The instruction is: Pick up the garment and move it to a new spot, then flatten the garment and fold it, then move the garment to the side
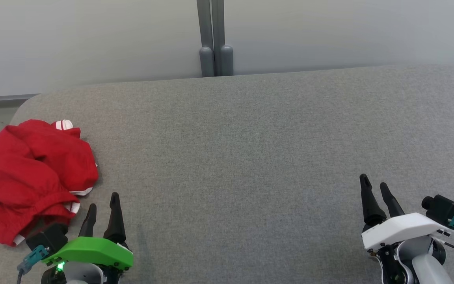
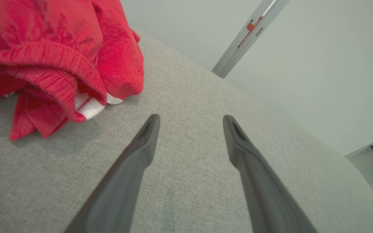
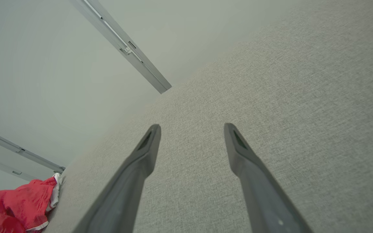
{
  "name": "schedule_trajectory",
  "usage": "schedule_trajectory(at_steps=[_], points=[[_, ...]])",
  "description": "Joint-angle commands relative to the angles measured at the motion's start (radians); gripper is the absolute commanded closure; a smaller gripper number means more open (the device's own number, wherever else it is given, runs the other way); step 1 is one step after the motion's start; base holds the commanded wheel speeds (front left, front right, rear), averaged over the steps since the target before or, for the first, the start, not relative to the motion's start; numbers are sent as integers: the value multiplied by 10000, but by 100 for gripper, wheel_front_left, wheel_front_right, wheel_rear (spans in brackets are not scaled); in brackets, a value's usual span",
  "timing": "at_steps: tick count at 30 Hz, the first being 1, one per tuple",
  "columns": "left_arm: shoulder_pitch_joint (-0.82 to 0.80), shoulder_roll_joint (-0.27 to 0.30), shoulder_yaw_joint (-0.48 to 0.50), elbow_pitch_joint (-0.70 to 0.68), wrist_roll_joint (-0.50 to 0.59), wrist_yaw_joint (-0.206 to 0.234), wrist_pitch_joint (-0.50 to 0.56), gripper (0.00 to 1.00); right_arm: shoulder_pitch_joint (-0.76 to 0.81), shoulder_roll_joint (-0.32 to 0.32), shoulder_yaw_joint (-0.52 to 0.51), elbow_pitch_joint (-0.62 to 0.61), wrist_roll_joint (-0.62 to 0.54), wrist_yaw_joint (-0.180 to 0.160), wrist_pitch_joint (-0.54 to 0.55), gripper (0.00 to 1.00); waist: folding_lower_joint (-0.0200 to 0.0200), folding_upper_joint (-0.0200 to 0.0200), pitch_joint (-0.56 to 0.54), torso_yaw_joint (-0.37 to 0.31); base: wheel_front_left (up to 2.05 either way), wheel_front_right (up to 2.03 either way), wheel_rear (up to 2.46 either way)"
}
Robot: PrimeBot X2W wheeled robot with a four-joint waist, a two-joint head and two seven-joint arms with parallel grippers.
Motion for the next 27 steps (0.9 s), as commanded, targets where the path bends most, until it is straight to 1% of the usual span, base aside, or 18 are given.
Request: schedule_trajectory(at_steps=[1, 7, 21, 27], points=[[-317, 86, -49, -52, 407, 69, -98, 0, -211, -32, -31, -142, -383, 24, -118, 0, 0, 0, 1, 3, 0, 0, 0], [-305, 108, -147, -138, 1160, 232, -267, 0, -224, 41, -261, -239, -1210, 25, -283, 0, 0, 0, 21, 15, 0, 0, 0], [-393, 138, -282, -314, 2610, 417, -625, 0, -308, 104, -250, -508, -2894, 26, -636, 0, 0, 0, 70, 35, 0, 0, 0], [-387, 142, -327, -420, 3197, 525, -760, 0, -301, 117, -263, -614, -3435, 27, -780, 0, 0, 0, 71, 53, 0, 0, 0]])
